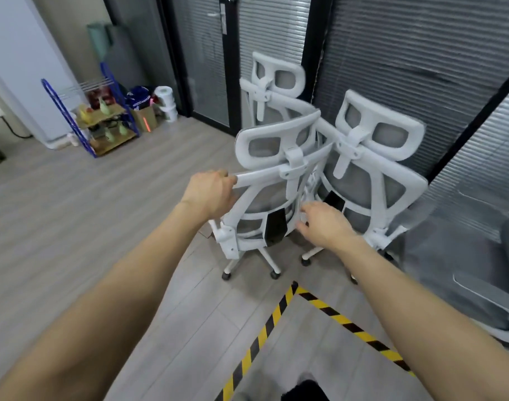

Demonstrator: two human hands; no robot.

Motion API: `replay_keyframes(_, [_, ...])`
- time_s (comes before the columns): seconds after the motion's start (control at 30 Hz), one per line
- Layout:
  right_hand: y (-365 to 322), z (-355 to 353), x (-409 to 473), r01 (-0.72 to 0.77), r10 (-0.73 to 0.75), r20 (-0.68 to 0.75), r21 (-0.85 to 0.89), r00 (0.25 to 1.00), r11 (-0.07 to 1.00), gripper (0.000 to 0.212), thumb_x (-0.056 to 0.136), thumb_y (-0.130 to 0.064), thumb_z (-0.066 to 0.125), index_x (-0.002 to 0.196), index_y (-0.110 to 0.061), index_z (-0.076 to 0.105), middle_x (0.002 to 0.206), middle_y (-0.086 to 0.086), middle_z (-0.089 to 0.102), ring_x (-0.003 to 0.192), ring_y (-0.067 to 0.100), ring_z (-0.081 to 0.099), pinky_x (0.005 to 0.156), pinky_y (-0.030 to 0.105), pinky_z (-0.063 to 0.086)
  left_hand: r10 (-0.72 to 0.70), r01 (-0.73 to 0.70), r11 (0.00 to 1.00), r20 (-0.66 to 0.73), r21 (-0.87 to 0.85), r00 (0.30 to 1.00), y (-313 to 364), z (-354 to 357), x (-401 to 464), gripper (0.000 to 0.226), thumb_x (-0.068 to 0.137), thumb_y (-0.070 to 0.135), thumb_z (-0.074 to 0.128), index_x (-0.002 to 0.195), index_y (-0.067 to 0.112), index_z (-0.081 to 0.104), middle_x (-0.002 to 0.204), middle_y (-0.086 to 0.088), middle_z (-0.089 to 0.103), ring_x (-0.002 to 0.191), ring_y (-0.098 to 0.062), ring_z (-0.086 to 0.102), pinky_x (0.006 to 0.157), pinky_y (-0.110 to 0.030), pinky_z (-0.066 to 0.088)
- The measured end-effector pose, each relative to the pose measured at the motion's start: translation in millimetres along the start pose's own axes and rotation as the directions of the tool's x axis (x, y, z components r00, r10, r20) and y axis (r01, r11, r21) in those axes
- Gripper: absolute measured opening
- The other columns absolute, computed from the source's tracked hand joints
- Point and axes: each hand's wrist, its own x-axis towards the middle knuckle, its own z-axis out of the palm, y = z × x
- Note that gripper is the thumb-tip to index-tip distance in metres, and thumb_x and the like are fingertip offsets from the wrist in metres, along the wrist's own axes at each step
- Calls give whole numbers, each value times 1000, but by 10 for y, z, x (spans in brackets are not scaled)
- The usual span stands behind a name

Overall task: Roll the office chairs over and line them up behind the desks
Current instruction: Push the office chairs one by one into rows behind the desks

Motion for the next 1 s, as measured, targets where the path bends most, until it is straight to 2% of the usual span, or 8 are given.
replay_keyframes(0.07, [270, -9, 422, -32, 34, -38, 59, 999, 998, 27, 104, -43, 57, 109, -16, 60, 104, 3, 59, 103, 33, 65, 81, 43, 54, -4, 4, 1000, -69, -1, 998, 66, -38, 416, 42, 103, 48, 61, 132, 19, 65, 119, -8, 67, 108, -36, 66, 75, -41, 48])
replay_keyframes(0.17, [716, 46, 1128, -62, 67, -74, 61, 995, 996, 52, 103, -54, 59, 129, -9, 60, 124, 13, 63, 118, 36, 60, 96, 49, 56, -14, 11, 1000, -187, -14, 982, 172, 3, 995, 56, 102, 50, 62, 149, 21, 53, 128, -10, 68, 115, -38, 65, 88, -47, 53])
replay_keyframes(0.33, [1310, 26, 2237, 50, -48, -176, 9, 983, 999, 95, 96, -75, 59, 153, 0, 46, 152, 20, 51, 143, 36, 45, 122, 46, 39, -107, 112, 994, -228, 5, 968, 374, 164, 1981, 70, 98, 70, 54, 153, 26, 49, 138, -7, 66, 130, -33, 60, 108, -52, 47])
replay_keyframes(0.4, [1517, -22, 2542, 83, -72, -143, 74, 987, 994, 116, 86, -89, 60, 161, -3, 39, 163, 19, 43, 154, 34, 36, 130, 48, 30, -169, 169, 985, -140, -13, 976, 531, 257, 2351, 77, 96, 83, 36, 149, 28, 51, 134, -5, 70, 123, -32, 65, 107, -51, 47])
replay_keyframes(0.5, [1768, 53, 2853, 129, -123, -52, 125, 991, 984, 137, 69, -109, 47, 161, -8, 39, 168, 15, 38, 160, 33, 27, 132, 52, 26, -306, 304, 952, -71, -37, 949, 696, 389, 2669, 85, 93, 92, 18, 130, 27, 59, 113, -3, 75, 101, -35, 71, 91, -49, 53])
replay_keyframes(0.6, [1854, 257, 2987, 197, -191, -82, 67, 978, 978, 133, 68, -113, 36, 143, -4, 51, 148, 18, 49, 146, 37, 37, 129, 54, 29, -380, 375, 925, -126, -57, 917, 744, 478, 2645, 79, 96, 91, 22, 108, 24, 61, 96, -2, 73, 92, -35, 69, 85, -48, 51])
replay_keyframes(0.7, [1851, 403, 3013, 241, -236, -123, 29, 964, 970, 130, 68, -114, 30, 130, -2, 55, 135, 16, 54, 139, 37, 42, 132, 55, 21, -388, 383, 921, -138, -68, 911, 752, 506, 2545, 76, 97, 90, 25, 107, 23, 61, 91, -1, 71, 91, -34, 68, 85, -46, 47])
replay_keyframes(1.0, [1586, 537, 2837, 349, -343, -91, 66, 935, 935, 139, 70, -112, 33, 142, 5, 48, 151, 26, 49, 156, 42, 31, 134, 60, 7, -454, 454, 891, -120, -34, 883, 780, 407, 2036, 75, 97, 89, 27, 109, 23, 62, 91, -1, 69, 89, -34, 66, 85, -45, 44])
